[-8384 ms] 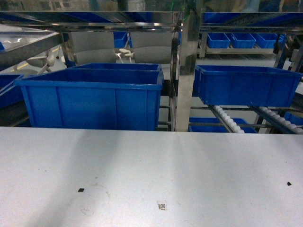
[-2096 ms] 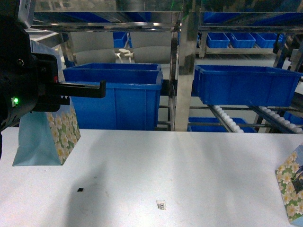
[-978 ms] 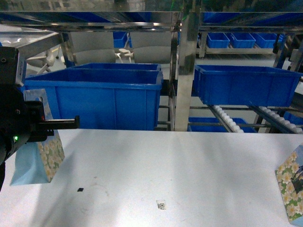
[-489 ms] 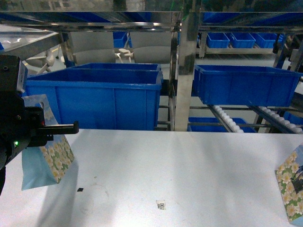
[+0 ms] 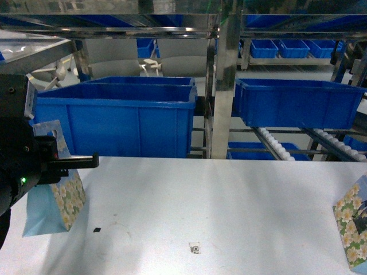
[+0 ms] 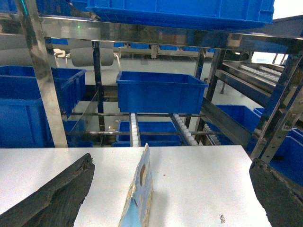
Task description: Move flower gift bag to table near conveyor
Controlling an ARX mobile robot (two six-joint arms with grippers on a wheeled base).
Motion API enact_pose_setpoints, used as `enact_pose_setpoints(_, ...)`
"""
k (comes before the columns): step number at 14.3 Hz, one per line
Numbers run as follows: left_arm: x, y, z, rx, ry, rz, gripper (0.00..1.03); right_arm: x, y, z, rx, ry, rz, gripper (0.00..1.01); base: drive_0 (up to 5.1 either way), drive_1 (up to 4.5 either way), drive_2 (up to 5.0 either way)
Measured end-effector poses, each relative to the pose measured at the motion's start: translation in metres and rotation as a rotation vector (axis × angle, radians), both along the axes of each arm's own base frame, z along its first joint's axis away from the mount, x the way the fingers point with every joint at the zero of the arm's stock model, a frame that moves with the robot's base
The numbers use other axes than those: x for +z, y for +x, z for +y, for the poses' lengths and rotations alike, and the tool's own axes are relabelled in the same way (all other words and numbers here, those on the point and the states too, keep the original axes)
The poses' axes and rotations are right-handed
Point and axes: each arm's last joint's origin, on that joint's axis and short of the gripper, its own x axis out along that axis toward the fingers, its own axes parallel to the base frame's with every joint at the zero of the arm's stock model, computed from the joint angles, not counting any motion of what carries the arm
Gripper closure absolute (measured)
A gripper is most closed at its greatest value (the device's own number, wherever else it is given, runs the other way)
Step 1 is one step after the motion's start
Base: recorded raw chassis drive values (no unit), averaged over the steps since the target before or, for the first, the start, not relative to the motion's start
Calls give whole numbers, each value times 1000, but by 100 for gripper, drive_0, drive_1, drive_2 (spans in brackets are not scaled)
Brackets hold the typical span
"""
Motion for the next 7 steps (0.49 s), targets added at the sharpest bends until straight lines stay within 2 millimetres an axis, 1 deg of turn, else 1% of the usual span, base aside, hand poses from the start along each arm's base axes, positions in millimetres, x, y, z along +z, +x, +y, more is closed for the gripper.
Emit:
enact_pose_setpoints(1,-6,-10,-4,-26,-14,46,101,0,0,0,0,0,0,3,0,0,0)
enact_pose_setpoints(2,-6,-23,-16,-61,1,74,101,0,0,0,0,0,0,3,0,0,0)
enact_pose_setpoints(4,-5,-37,-26,-102,21,118,101,0,0,0,0,0,-1,3,0,0,0)
enact_pose_setpoints(6,-3,-42,-29,-117,23,129,101,0,0,0,0,0,0,3,0,0,0)
enact_pose_setpoints(7,-2,-45,-31,-122,19,130,97,0,0,0,0,0,0,3,0,0,0)
